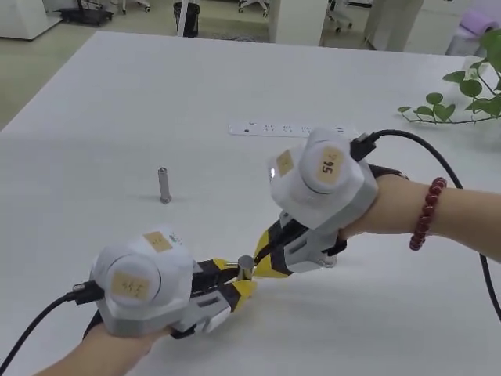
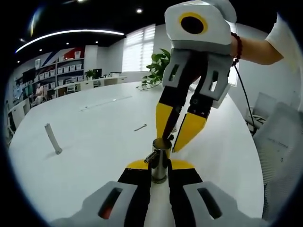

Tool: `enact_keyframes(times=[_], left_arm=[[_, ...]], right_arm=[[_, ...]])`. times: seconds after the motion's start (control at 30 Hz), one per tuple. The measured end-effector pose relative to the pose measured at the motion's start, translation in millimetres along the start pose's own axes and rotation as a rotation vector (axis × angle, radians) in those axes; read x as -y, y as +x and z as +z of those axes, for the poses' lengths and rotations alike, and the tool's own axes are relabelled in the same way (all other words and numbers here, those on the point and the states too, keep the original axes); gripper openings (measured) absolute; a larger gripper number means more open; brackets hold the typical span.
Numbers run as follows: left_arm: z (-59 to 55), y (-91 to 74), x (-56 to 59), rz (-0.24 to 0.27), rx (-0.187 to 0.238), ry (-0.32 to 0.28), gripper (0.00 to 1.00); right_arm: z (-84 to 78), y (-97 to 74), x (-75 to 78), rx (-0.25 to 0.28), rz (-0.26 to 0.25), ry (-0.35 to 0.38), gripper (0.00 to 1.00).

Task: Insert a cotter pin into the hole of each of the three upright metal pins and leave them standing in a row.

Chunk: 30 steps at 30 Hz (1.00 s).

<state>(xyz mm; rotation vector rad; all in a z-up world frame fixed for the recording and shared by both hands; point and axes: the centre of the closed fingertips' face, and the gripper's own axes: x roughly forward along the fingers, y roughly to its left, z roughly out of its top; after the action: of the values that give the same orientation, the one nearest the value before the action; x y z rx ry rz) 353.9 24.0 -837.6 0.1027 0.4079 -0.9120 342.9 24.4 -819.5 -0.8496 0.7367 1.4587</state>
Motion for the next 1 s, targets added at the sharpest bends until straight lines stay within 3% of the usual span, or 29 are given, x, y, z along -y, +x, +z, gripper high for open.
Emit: enact_keyframes(times=[0.27,0.53,1.0], left_arm=[[-0.5,0.6,0.2,0.007,0.003,-0.012,0.12],[-2.7,1.4,-1.0,0.019,0.011,-0.056,0.12],[-4.7,1.7,-1.6,0.014,0.022,-0.100,0.12]], right_arm=[[-8.2,-9.9,1.1,-0.010,-0.018,0.012,0.16],[-11.2,-12.8,2.5,-0.021,-0.036,-0.023,0.05],[-4.8,-7.3,1.9,-0.018,-0.035,-0.022,0.03]])
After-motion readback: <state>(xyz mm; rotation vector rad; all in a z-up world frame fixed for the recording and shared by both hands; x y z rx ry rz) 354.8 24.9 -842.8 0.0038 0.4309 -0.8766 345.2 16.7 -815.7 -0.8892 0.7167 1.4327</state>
